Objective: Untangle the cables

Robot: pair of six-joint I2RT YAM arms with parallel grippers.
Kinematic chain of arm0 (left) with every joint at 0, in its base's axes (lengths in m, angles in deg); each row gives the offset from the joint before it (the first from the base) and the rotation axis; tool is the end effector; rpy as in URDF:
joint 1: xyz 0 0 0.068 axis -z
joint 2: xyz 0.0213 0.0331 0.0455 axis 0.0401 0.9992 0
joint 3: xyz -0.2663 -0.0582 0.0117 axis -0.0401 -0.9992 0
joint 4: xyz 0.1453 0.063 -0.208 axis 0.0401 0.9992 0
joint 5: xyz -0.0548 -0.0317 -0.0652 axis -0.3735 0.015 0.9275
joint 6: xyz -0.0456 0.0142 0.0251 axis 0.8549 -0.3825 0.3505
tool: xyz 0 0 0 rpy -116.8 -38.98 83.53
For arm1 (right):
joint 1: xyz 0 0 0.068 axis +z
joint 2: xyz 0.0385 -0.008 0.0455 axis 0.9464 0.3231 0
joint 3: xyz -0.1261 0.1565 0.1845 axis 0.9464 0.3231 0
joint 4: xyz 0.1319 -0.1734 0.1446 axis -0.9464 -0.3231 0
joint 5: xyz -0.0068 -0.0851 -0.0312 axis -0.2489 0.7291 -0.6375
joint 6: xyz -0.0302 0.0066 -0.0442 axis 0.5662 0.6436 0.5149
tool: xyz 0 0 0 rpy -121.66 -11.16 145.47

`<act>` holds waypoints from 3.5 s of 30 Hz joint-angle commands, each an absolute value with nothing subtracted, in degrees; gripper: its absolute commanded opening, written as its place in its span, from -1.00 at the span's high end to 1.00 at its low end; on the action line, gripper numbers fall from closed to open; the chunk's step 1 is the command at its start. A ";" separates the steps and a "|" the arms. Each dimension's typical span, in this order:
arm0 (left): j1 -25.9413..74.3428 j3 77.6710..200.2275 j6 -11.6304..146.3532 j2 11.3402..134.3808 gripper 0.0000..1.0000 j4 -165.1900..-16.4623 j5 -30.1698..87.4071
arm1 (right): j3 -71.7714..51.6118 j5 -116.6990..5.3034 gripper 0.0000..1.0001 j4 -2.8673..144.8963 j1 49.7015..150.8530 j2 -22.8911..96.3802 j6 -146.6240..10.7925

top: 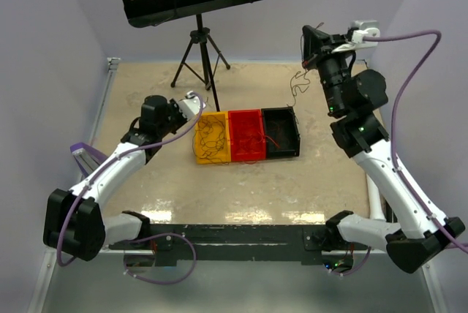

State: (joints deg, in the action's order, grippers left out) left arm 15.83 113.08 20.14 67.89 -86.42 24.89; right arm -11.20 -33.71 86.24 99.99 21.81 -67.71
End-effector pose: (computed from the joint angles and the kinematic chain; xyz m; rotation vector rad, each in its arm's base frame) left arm 0.2630 -0.0891 0.2681 0.9633 1.7897 0.1121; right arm 0.2155 0.1086 0.5052 0.0022 1.1540 0.4078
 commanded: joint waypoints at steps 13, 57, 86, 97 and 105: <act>24.68 117.58 19.75 76.63 1.00 -84.15 26.07 | -9.16 -34.08 1.00 88.92 99.80 19.38 -68.84; 17.22 138.24 24.05 67.95 -1.00 -56.47 39.42 | -15.03 4.41 1.00 95.69 94.71 32.13 -46.78; 14.14 126.02 25.19 62.06 -1.00 -57.70 38.73 | -34.83 -25.90 1.00 83.30 94.79 18.94 -64.00; 14.14 125.49 27.30 60.83 -1.00 -58.93 37.76 | -22.70 -32.93 1.00 84.35 94.79 19.38 -70.50; 14.14 124.18 28.10 60.91 -1.00 -60.51 36.97 | -16.63 -36.19 1.00 86.02 94.79 20.26 -72.44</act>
